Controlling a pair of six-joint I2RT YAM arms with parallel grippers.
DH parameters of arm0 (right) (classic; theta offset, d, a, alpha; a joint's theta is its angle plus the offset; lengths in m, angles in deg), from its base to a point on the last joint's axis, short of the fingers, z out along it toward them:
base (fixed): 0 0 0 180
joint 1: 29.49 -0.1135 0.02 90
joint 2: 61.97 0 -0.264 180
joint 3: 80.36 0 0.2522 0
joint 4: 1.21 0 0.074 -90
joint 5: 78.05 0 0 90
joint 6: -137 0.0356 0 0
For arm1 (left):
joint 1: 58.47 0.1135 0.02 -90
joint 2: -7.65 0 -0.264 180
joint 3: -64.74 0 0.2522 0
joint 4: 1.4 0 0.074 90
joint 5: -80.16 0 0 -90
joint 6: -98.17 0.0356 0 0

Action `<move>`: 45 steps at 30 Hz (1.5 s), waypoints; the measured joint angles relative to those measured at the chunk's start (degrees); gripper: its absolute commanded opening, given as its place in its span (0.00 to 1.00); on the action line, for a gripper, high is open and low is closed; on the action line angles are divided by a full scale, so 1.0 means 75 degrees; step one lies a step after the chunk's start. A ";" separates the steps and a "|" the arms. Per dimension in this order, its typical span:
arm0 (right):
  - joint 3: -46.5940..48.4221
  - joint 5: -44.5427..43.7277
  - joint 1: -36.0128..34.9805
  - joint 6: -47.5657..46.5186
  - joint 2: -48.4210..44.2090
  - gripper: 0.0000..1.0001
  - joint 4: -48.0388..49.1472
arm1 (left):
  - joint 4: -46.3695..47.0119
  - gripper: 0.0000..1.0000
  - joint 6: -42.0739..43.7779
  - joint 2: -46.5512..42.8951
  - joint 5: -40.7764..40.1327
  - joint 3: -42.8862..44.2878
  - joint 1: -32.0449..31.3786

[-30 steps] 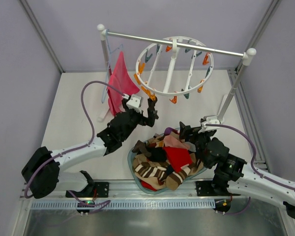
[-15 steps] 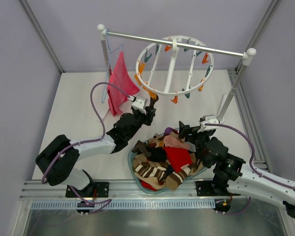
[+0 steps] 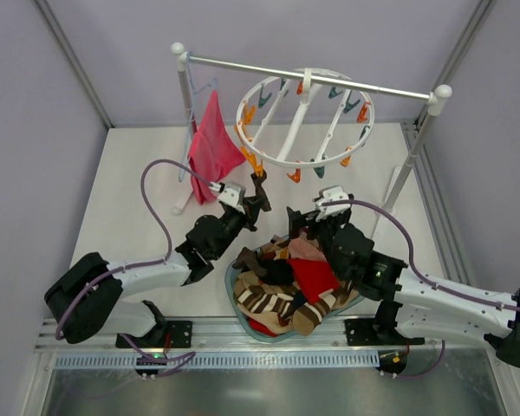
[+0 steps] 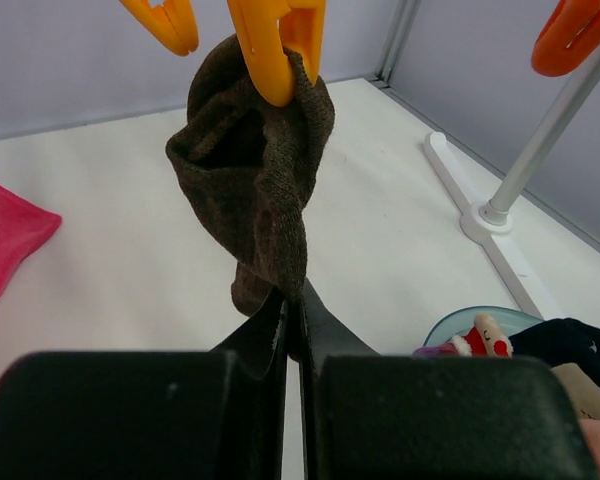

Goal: Remove the socks clipped to the hanger

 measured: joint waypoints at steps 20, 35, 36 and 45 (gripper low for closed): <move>0.2597 0.2369 -0.0417 -0.0020 0.1967 1.00 0.0315 | 0.0440 0.00 0.0000 -0.0924 0.0391 -0.0743 -0.0163; 0.3506 0.1658 0.0256 0.0012 0.3354 0.99 0.0262 | 0.0481 0.00 0.0006 -0.1067 0.0545 -0.0842 -0.0338; 0.3520 0.1647 0.0332 0.0026 0.3433 0.97 0.0259 | 0.0481 0.00 0.0006 -0.1081 0.0545 -0.0866 -0.0344; 0.3745 0.1591 0.0589 0.0093 0.3902 0.81 0.0189 | 0.0481 0.00 0.0020 -0.1209 0.0595 -0.0915 -0.0411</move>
